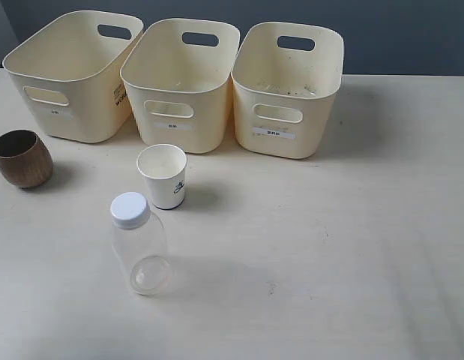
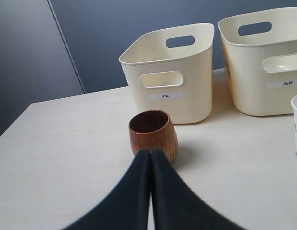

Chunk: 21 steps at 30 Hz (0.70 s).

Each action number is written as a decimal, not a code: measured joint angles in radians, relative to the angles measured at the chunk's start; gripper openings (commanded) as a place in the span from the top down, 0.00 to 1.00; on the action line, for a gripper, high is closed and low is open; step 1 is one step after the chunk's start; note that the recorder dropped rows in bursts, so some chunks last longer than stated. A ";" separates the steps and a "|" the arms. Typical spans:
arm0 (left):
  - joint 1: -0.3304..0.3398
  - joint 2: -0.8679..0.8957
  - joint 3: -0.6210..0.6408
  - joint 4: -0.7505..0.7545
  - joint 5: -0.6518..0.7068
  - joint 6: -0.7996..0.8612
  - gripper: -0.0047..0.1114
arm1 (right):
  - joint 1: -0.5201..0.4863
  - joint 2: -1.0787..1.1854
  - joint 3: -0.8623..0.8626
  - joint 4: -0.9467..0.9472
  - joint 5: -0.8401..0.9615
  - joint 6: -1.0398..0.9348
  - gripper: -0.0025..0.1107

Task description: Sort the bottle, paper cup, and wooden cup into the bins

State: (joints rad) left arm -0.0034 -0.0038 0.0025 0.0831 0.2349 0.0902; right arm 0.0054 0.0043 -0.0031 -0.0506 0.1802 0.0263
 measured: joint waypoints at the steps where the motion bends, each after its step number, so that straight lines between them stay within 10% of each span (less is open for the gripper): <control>1: 0.000 0.000 0.000 0.000 0.000 0.000 0.96 | 0.000 0.000 0.000 0.000 0.000 0.000 0.56; 21: 0.000 0.000 0.000 0.000 0.000 0.000 0.96 | 0.000 0.000 0.000 0.000 -0.009 0.000 0.56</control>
State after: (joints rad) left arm -0.0034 -0.0038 0.0025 0.0831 0.2349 0.0902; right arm 0.0054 0.0043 -0.0031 -0.0506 0.1710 0.0263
